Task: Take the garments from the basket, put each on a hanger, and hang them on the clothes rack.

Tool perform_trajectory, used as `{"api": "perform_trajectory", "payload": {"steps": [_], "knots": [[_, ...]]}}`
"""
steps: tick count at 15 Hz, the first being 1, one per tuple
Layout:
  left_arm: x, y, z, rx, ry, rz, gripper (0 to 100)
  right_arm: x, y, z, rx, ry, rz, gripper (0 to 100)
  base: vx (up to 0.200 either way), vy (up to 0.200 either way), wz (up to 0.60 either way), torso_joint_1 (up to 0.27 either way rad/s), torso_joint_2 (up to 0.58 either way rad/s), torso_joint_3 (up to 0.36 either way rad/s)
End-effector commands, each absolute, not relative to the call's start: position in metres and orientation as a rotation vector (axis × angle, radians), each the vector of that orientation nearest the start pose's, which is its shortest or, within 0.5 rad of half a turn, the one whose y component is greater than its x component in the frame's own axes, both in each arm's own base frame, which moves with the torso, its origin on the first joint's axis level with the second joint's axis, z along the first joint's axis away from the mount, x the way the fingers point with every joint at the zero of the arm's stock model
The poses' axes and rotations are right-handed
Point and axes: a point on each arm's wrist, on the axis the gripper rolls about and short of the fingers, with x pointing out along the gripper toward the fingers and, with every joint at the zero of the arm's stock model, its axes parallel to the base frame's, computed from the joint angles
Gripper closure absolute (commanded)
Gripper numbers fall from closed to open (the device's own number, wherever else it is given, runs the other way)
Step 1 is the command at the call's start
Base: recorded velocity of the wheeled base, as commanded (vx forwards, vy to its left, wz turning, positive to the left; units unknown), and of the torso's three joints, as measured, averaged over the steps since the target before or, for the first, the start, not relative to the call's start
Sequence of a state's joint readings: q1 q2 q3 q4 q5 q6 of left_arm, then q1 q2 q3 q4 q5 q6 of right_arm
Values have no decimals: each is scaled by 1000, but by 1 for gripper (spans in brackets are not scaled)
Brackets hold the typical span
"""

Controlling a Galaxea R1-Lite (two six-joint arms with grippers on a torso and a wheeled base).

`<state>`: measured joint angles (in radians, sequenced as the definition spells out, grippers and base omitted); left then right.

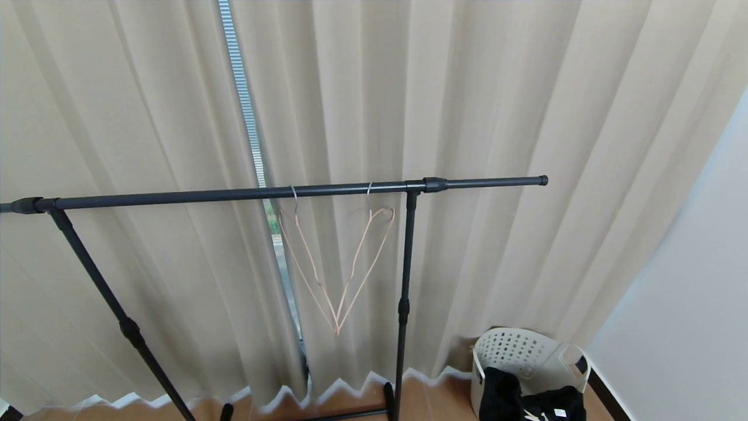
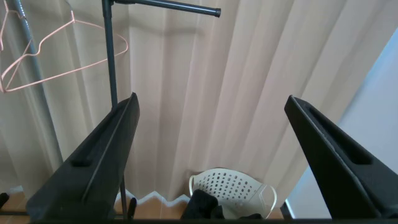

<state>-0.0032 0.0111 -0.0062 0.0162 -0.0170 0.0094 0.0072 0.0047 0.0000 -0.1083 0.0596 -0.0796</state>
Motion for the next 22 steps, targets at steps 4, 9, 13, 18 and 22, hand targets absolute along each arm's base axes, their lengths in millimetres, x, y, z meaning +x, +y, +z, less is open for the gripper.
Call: {"api": "perform_trajectory", "payload": {"steps": [4,9,13,18,22], "knots": [[-22,0,76,9,20,-20,0,-23,1,87,-68,-104,47,0,0,0,0,0,0,0],[-22,0,76,9,20,-20,0,-23,1,87,-68,-104,47,0,0,0,0,0,0,0],[-22,0,76,9,20,-20,0,-23,1,87,-68,-104,49,0,0,0,0,0,0,0],[-22,0,76,9,21,-20,0,-23,1,87,-72,-105,48,0,0,0,0,0,0,0],[-22,0,76,9,21,-20,0,-23,1,87,-73,-102,56,0,0,0,0,0,0,0]]}}
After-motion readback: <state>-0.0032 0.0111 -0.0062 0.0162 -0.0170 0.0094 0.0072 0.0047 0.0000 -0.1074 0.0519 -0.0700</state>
